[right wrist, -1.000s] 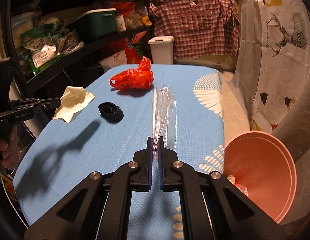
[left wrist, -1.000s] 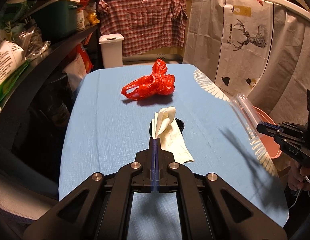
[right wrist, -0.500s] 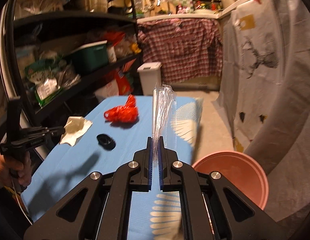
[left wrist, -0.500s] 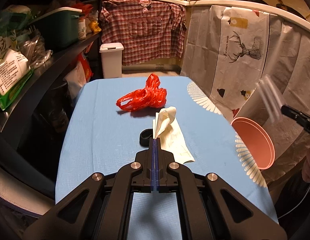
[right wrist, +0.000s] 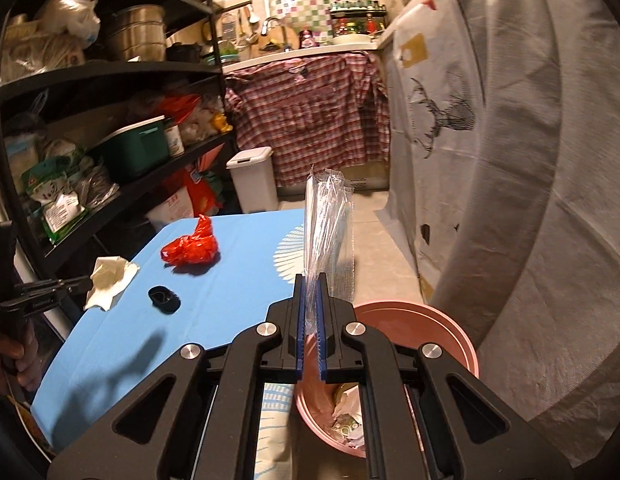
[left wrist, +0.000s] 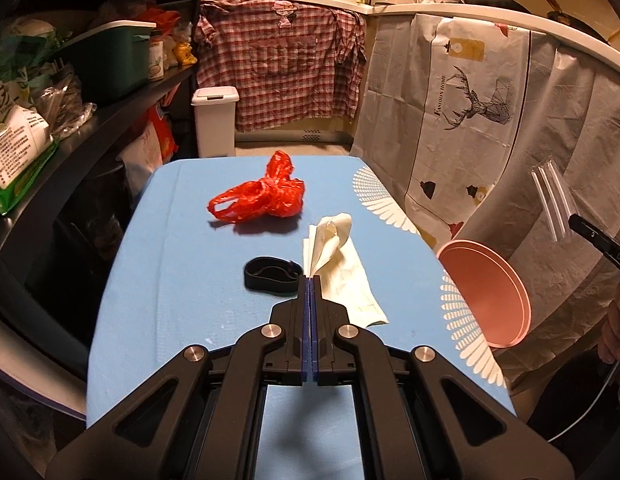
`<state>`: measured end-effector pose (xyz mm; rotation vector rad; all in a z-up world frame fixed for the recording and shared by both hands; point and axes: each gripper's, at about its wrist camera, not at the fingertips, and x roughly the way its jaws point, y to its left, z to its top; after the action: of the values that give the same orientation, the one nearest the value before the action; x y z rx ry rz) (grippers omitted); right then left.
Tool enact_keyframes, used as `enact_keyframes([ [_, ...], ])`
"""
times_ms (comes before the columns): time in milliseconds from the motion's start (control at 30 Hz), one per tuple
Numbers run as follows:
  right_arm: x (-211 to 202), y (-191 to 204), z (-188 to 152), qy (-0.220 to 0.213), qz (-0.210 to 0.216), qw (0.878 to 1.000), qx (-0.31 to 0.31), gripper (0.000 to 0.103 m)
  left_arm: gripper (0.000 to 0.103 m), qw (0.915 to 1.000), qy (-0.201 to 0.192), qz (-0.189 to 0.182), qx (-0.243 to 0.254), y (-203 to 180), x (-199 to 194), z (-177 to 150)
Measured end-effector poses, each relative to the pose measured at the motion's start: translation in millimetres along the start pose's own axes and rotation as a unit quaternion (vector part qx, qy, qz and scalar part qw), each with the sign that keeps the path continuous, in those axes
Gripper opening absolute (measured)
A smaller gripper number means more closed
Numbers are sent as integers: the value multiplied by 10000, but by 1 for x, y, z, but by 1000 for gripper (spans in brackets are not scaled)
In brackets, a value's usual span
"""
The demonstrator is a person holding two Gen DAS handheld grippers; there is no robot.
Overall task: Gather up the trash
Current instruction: 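Carry the napkin and straw pack over the pink bin with both tools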
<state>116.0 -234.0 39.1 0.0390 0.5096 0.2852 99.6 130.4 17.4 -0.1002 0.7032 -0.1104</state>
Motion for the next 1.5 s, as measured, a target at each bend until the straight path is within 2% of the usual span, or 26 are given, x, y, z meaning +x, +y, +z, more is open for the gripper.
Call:
enact_keyframes([
  [367,9,-14,-13,27,-159,9997,192,5,0,9999,18,80,136,-33,5,7],
  [533,8,-10,-17,-49,-275,9996,43,5,0,9997,9,49,225,-50,11,12],
  [900,11,-28,-18,-32,-425,9989,181,5,0,9988,-28,-206,434,-93,26,23],
  [1500,28,-59,-26,349,-704,9959,449,5,0,9957,138,-613,687,-170,75,33],
])
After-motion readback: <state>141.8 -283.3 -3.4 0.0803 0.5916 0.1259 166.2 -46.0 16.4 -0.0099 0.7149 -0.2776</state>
